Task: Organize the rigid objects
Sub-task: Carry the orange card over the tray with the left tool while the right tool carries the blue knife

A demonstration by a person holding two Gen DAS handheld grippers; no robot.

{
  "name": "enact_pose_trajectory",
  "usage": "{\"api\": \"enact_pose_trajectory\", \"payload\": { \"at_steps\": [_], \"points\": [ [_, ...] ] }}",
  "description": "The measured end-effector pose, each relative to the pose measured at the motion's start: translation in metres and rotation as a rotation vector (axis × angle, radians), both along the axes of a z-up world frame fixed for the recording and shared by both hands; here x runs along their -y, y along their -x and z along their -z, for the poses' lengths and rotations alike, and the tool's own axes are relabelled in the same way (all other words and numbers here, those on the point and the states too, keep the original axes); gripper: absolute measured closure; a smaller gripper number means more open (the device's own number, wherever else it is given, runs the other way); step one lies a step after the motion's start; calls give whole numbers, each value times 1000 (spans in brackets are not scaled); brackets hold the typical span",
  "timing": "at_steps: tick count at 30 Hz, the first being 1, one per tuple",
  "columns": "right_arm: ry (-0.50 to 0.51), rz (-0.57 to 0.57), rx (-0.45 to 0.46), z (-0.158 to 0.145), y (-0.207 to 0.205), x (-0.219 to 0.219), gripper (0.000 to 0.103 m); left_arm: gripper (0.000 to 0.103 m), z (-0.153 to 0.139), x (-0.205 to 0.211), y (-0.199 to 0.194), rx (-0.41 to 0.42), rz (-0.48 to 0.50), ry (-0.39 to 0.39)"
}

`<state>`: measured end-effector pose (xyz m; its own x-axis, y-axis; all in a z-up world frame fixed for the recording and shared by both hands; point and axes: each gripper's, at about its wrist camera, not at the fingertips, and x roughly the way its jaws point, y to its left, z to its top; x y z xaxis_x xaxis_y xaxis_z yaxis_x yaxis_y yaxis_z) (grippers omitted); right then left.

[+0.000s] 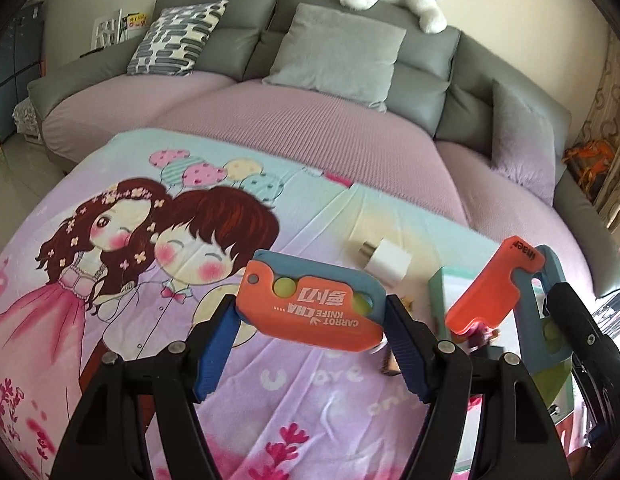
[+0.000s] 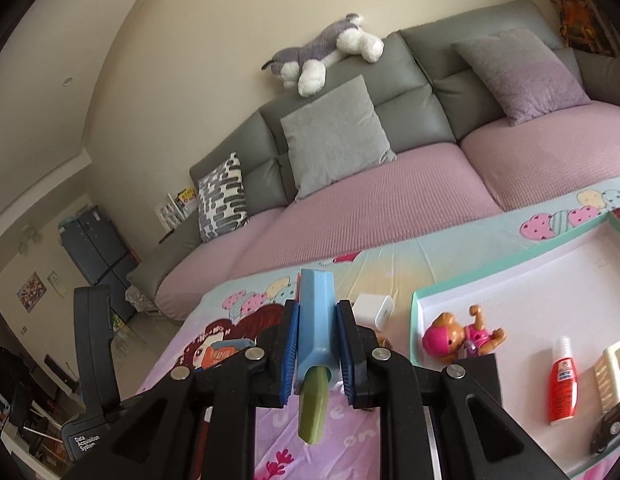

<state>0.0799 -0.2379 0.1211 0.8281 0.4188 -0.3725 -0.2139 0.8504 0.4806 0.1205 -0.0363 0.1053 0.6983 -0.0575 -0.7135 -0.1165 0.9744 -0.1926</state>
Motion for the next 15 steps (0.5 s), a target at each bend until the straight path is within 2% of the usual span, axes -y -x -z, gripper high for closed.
{"api": "enact_pose_trajectory", "payload": {
  "at_steps": [8,15],
  "points": [
    [-6,112,9,-8,9,37,83,30,-17,38,5,42,55,-12],
    [4,265,-1,-12,18,84,83,30,-26,81,11,81,122,-18]
  ]
}}
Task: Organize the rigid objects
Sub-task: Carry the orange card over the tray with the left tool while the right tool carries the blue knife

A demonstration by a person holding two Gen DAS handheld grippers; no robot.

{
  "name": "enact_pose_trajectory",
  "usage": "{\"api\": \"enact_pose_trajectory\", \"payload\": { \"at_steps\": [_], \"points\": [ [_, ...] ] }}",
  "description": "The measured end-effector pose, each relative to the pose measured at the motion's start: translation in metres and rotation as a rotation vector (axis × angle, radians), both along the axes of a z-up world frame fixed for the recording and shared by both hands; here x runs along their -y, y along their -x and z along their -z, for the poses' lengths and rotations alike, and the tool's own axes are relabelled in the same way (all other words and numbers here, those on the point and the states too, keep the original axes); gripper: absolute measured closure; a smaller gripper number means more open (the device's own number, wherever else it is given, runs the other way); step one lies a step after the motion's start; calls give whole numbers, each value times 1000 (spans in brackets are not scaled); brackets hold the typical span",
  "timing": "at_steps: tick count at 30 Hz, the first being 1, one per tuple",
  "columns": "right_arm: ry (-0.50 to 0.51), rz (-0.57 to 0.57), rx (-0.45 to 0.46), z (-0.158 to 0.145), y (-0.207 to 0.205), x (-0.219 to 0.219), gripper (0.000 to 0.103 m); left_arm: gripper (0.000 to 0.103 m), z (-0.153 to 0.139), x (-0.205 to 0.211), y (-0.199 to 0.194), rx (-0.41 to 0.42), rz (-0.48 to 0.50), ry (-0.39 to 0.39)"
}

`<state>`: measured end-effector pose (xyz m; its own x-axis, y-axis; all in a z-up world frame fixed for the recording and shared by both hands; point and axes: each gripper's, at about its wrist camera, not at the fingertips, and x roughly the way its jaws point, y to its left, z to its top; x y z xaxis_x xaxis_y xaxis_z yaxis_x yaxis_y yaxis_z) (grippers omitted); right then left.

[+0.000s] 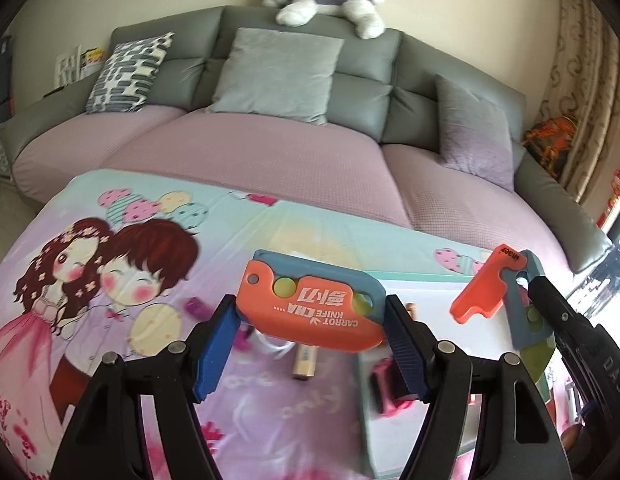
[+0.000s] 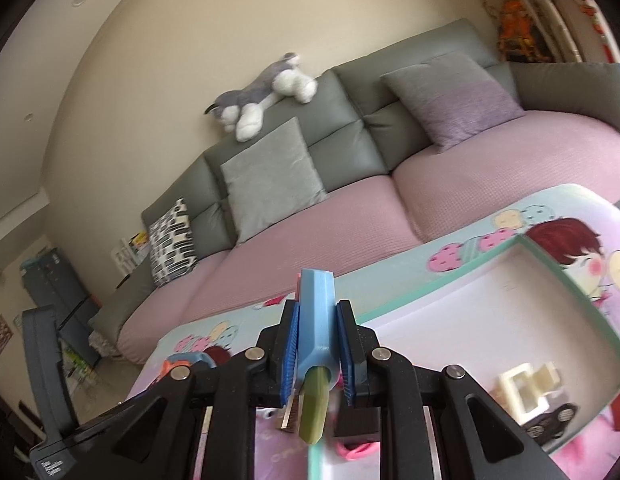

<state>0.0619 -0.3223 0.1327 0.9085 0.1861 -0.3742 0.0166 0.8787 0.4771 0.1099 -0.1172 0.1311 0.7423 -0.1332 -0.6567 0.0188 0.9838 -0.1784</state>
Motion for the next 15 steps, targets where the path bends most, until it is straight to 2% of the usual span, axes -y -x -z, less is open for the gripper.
{"api": "enact_pose_trajectory", "payload": {
  "at_steps": [9,15],
  "points": [
    [41,227,-83,1,17,57,83,30,4,54,0,5,102,-26],
    [89,280,-131,1,17,72,83,30,12,90,1,14,178,-42]
  ]
}}
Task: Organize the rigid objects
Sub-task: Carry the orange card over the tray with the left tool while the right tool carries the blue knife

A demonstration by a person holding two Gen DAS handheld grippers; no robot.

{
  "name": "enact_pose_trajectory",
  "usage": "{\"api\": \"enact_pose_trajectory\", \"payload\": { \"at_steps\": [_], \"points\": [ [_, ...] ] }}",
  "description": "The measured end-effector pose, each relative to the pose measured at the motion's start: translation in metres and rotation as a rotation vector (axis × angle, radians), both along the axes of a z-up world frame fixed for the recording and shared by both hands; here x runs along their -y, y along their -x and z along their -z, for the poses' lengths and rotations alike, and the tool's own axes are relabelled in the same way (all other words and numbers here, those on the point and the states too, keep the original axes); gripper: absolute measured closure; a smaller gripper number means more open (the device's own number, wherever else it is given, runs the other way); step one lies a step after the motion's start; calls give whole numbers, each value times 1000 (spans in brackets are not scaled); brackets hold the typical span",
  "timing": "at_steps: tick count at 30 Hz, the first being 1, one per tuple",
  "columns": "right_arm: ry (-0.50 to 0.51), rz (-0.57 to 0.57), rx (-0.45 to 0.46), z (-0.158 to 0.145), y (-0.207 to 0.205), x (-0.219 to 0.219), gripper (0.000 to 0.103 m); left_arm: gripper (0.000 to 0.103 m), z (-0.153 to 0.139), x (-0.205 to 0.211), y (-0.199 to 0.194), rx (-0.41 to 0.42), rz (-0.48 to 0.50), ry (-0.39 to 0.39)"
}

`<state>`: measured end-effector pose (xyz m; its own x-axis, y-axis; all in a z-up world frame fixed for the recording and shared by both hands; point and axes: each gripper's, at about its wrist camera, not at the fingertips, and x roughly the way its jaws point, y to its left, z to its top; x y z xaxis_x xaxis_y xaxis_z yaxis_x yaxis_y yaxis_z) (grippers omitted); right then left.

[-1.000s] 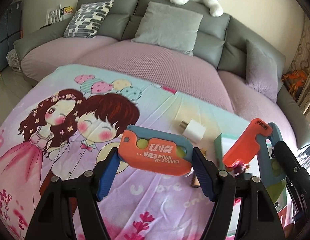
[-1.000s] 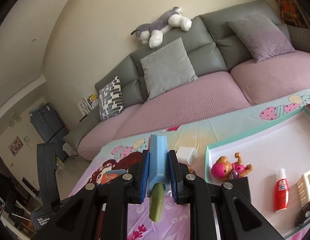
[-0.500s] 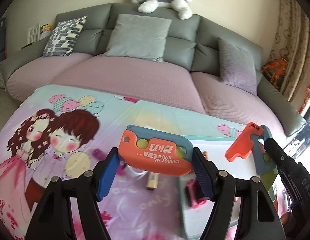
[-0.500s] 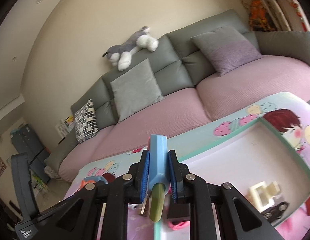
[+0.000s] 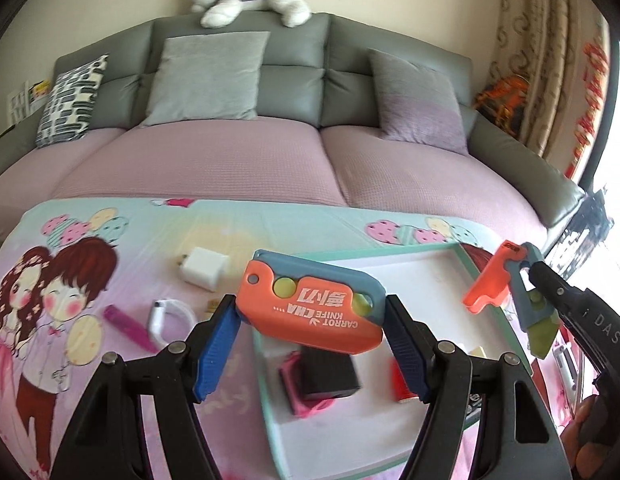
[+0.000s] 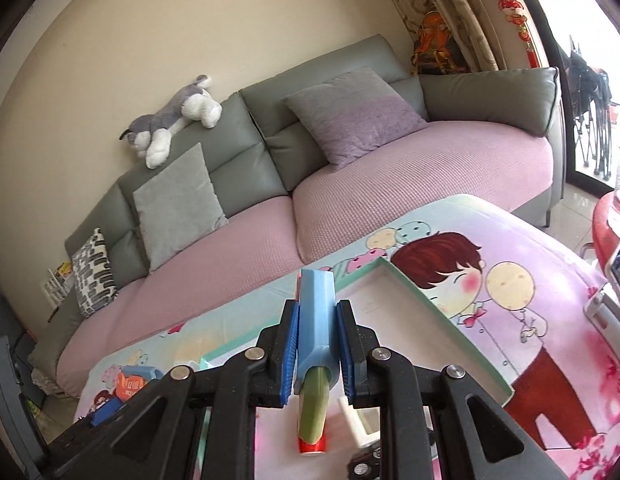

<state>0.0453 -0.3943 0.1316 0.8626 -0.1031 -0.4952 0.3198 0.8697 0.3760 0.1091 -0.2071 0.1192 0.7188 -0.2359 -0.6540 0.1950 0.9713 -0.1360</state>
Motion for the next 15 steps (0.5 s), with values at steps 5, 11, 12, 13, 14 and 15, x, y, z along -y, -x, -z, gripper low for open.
{"api": "enact_pose_trajectory", "payload": {
  "at_steps": [5,11,12,13,14,15],
  "points": [
    [26,16,-46,8,2,8,83,30,13,25,-6,-20,50,-16],
    [0,29,-92,25,-4,19,83,30,25,44,-12,-35,70,-31],
    [-7,27,-92,27,-5,20,82,30,27,46,-14,-40,74,-32],
    [-14,25,-92,30,-6,22,83,30,29,48,-15,-43,78,-34],
    [-20,22,-93,32,-8,22,82,30,31,50,-16,-46,77,-35],
    [-25,17,-101,35,-11,23,82,30,32,51,-17,-49,78,-36]
  ]
}}
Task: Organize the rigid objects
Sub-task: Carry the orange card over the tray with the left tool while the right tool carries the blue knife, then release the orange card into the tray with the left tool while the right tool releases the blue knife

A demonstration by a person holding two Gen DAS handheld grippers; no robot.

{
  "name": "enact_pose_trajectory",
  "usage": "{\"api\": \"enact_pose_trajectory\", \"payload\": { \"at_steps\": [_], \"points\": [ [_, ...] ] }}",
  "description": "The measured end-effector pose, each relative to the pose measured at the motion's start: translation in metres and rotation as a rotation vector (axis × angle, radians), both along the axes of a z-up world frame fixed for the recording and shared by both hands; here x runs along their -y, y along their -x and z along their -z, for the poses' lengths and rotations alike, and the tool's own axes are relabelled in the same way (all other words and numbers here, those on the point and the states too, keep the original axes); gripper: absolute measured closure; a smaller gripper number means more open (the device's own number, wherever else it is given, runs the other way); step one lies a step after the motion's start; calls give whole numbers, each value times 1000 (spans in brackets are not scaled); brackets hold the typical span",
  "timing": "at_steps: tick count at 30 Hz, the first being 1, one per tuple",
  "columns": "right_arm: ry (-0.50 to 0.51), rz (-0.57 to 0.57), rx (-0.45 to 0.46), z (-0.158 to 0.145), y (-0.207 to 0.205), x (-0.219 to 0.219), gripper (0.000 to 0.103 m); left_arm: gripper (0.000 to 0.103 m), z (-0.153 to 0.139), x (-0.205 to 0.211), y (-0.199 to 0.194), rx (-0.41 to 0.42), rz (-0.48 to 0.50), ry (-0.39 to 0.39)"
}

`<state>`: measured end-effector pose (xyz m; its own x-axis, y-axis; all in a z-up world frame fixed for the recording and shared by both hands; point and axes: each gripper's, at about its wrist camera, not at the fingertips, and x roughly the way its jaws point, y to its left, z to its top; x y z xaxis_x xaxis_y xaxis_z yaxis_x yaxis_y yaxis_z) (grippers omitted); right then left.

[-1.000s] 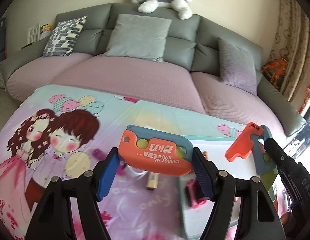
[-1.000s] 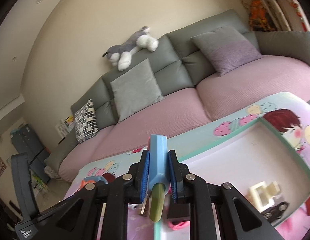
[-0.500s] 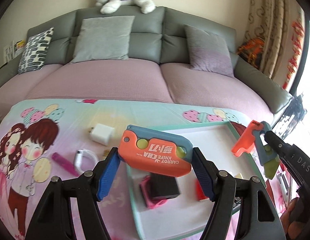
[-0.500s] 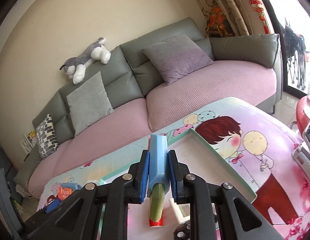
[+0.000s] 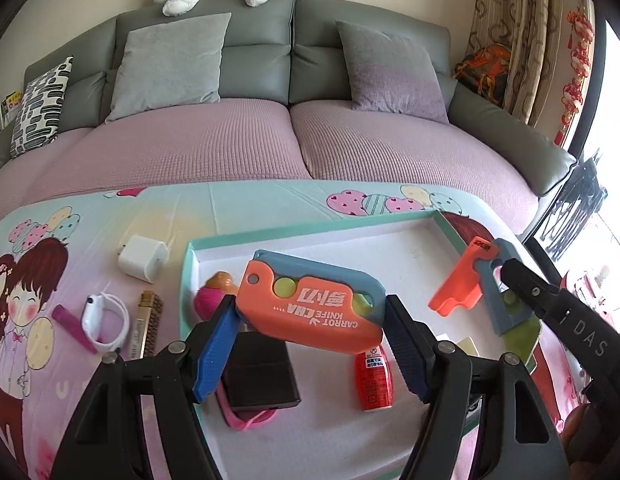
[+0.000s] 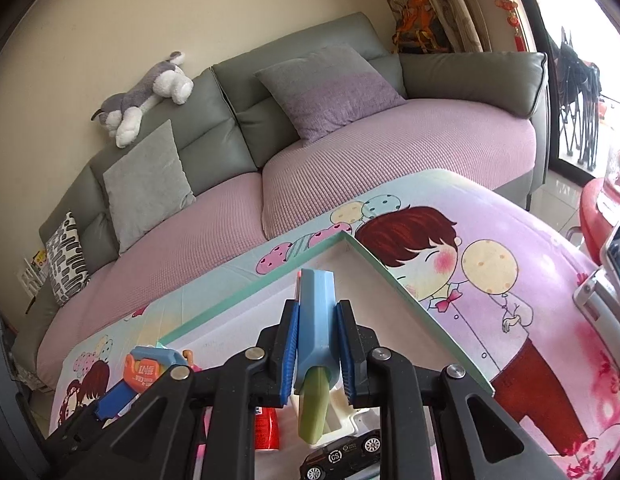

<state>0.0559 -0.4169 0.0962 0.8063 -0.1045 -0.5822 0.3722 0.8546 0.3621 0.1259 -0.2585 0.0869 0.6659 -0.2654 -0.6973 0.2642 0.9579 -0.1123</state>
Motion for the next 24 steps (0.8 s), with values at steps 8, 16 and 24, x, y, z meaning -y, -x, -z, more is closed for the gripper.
{"api": "enact_pose_trajectory", "payload": {
  "at_steps": [8,16,24],
  "points": [
    [-19,-11,-63,19,-12,1,82,30,14,5,-7,-37,-5,-33],
    [-20,-25,-105,28,-19,0,82,30,24,6,-10,-71,-11,-54],
    [-13,-22,-124,28,-21,0,82,30,24,7,-9,-69,-7,-66]
  ]
}}
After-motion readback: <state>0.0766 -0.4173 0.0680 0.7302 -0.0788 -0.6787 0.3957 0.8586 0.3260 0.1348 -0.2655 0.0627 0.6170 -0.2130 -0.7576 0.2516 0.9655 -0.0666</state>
